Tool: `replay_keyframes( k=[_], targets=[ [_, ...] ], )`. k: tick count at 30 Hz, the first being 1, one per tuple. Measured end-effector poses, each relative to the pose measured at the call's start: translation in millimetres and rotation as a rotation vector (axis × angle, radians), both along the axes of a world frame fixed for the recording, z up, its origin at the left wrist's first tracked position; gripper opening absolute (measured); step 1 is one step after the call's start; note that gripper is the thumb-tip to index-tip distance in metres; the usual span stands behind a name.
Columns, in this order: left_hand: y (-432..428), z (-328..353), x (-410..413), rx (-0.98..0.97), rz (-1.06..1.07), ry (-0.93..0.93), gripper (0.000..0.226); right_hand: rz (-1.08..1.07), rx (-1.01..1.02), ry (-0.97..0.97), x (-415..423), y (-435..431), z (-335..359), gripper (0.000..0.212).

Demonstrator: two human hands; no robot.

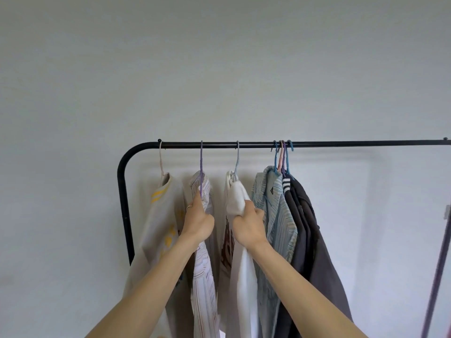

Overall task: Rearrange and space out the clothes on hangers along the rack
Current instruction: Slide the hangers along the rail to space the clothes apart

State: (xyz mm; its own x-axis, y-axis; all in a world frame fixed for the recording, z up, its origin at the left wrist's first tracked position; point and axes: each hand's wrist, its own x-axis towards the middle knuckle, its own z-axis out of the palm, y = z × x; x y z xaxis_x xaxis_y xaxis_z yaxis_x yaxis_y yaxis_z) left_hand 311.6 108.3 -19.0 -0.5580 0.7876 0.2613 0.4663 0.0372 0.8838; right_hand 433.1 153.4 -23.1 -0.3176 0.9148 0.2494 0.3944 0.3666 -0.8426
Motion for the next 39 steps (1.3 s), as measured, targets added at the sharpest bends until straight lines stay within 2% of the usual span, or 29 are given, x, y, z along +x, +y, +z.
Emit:
replay_keyframes(
  k=[8, 21, 36, 39],
  targets=[
    [4.6, -2.1, 6.8, 0.007, -0.008, -0.018, 0.091, -0.034, -0.021, 0.0, 2.1, 0.5, -2.5, 0.03],
    [4.1, -0.4, 5.9, -0.007, -0.001, 0.011, 0.09, -0.014, -0.035, 0.003, 5.5, 0.9, -0.9, 0.037],
    [2.0, -1.6, -4.9, -0.016, 0.002, 0.001, 0.091, 0.019, -0.019, 0.003, -3.6, -3.0, -3.3, 0.035],
    [-0.5, 4.7, -1.1, 0.026, 0.076, 0.132, 0.085, 0.036, 0.034, -0.021, 4.9, -9.5, -3.7, 0.047]
  ],
)
